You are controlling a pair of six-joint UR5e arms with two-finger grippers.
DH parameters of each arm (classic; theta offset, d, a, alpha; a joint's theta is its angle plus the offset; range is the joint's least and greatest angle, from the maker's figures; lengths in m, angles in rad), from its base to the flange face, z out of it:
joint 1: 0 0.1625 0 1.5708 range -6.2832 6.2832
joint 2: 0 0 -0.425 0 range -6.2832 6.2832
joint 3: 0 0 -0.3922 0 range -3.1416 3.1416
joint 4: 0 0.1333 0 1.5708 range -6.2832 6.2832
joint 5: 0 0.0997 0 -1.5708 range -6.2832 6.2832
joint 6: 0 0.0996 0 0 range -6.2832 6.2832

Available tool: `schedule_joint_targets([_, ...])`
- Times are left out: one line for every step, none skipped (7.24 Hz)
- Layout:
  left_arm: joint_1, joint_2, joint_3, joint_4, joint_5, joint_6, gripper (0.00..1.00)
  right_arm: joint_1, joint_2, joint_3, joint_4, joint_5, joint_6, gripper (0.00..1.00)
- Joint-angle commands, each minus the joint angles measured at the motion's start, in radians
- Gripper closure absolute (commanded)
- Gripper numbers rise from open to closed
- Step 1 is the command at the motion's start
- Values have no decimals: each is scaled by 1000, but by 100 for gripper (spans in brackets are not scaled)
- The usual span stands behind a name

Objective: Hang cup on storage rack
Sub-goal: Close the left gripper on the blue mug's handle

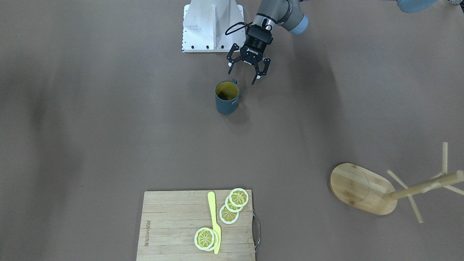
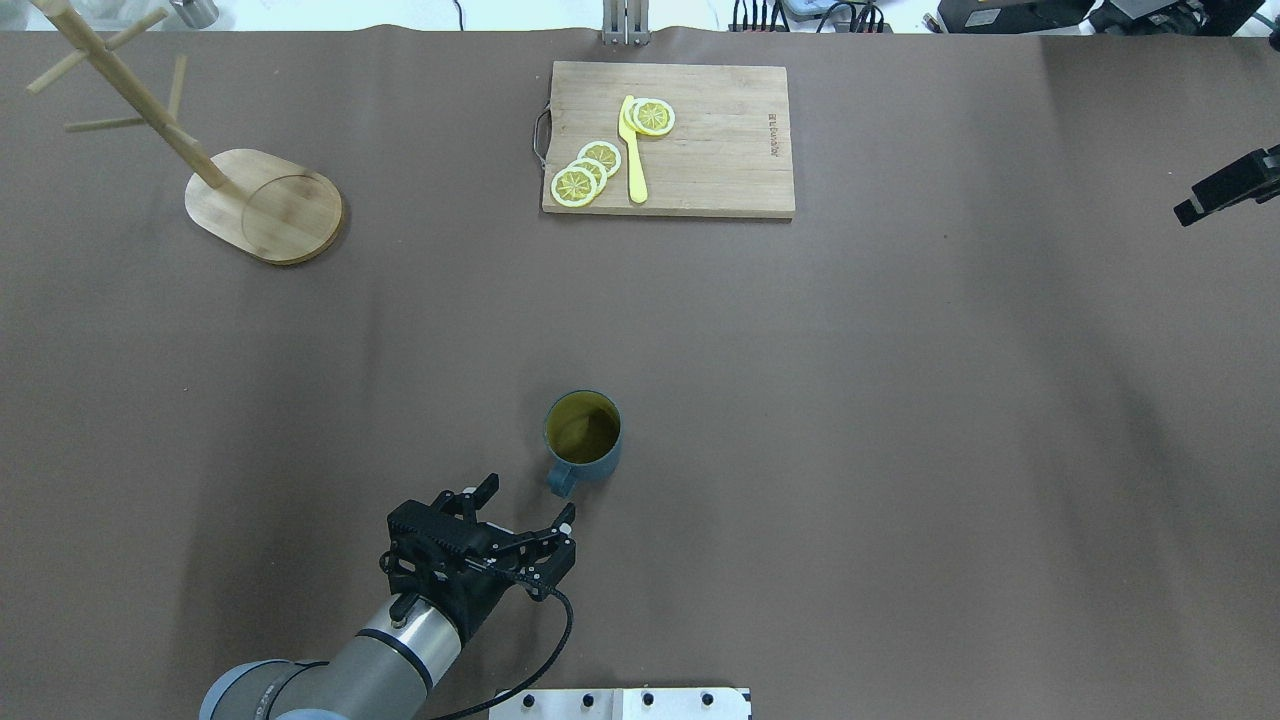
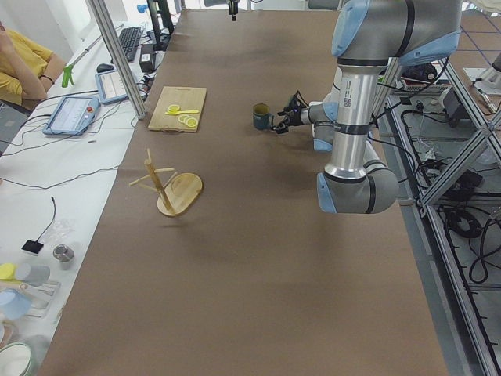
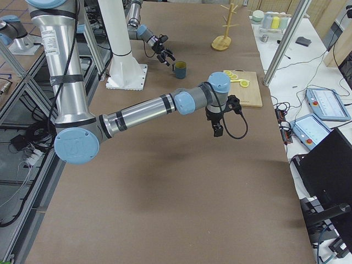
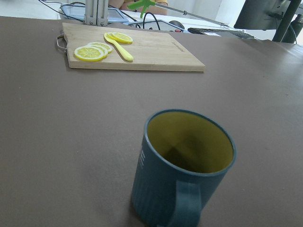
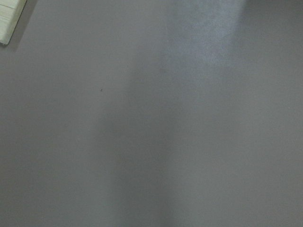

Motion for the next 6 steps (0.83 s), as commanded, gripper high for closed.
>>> schedule_joint_targets([0, -43, 25, -3, 1, 62, 11, 1, -3, 0, 1, -1, -4, 0])
schedule_joint_targets([0, -43, 34, -5, 1, 62, 16, 3, -3, 0, 1, -1, -4, 0])
schedule_joint_targets([-3, -43, 46, -8, -1, 62, 30, 3, -1, -2, 1, 1, -4, 0])
schedule_joint_targets([-4, -43, 51, -24, -1, 64, 39, 6, -1, -2, 1, 1, -4, 0])
schedule_joint_targets([-7, -41, 52, -26, -2, 64, 44, 7, -1, 0, 1, 4, -4, 0])
schedule_joint_targets([-7, -43, 65, -34, -2, 62, 47, 9, -1, 0, 1, 4, -4, 0])
